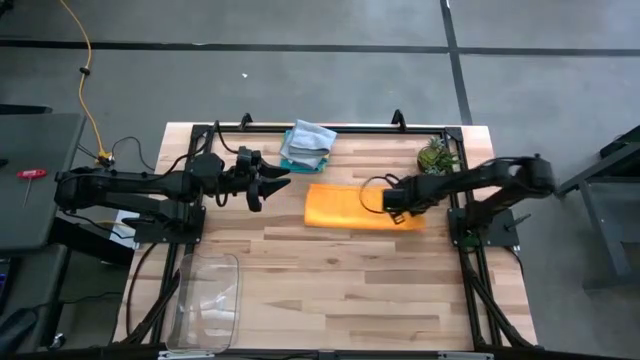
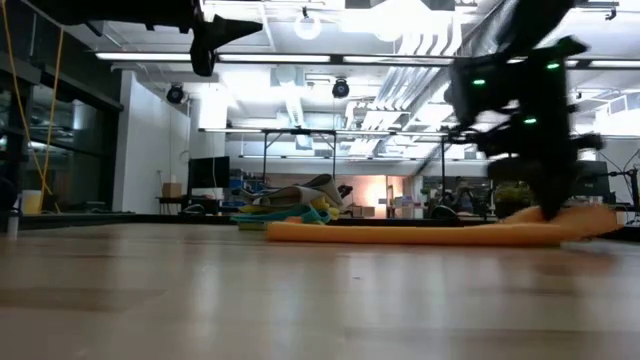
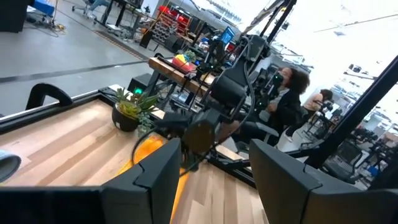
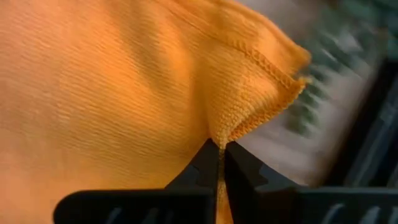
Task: Fold microfiber towels
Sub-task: Fold the orange microfiber towel
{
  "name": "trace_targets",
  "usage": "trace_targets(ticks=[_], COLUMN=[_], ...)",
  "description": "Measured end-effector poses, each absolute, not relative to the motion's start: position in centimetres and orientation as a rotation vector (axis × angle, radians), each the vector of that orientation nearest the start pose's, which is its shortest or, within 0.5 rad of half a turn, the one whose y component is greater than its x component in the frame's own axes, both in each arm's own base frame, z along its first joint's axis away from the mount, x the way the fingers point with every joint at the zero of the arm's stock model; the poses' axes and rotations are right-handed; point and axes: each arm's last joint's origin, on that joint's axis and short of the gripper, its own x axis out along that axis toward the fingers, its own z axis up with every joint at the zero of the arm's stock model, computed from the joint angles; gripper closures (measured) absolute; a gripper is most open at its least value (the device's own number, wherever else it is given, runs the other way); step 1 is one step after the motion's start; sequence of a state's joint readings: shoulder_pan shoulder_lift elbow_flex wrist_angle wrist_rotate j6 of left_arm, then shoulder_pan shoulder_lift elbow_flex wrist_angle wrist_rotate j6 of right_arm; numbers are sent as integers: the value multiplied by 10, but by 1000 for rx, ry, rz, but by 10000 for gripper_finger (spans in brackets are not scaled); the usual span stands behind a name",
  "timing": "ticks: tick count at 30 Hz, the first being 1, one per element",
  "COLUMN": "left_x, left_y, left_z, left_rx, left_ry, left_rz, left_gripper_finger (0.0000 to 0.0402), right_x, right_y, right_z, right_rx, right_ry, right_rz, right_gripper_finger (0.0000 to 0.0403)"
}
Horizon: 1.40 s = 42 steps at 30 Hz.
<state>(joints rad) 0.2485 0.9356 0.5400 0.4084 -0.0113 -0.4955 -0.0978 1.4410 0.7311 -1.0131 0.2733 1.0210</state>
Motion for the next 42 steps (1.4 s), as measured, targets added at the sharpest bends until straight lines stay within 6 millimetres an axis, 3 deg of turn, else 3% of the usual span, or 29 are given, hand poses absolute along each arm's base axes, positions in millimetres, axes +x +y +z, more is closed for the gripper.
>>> trace_targets(ticks=[6, 11, 20, 30, 34, 40, 42], left_x=[203, 203, 202, 214, 230, 246, 249], left_y=[52, 53, 53, 57, 61, 65, 65], left_z=[278, 278, 274, 229, 203, 160, 152], left_rx=[-493, -492, -460, -391, -380, -393, -397], left_ry=[-78, -84, -43, 308, 429, 603, 626], left_rz=[253, 278, 314, 410, 427, 435, 439], left_gripper_finger=[222, 224, 224, 233, 274, 381, 394], right_x=[151, 143, 184, 231, 246, 264, 269], right_y=[-22, -22, -17, -16, -17, -19, -19], right_z=[170, 191, 209, 203, 200, 196, 193], right_rx=[723, 799, 1025, 1123, 1154, 1209, 1232], right_ry=[1269, 1112, 782, 538, 467, 346, 322], right_rz=[-1127, -1108, -858, -733, -698, -662, -658], right_gripper_finger=[402, 402, 403, 403, 403, 403, 403])
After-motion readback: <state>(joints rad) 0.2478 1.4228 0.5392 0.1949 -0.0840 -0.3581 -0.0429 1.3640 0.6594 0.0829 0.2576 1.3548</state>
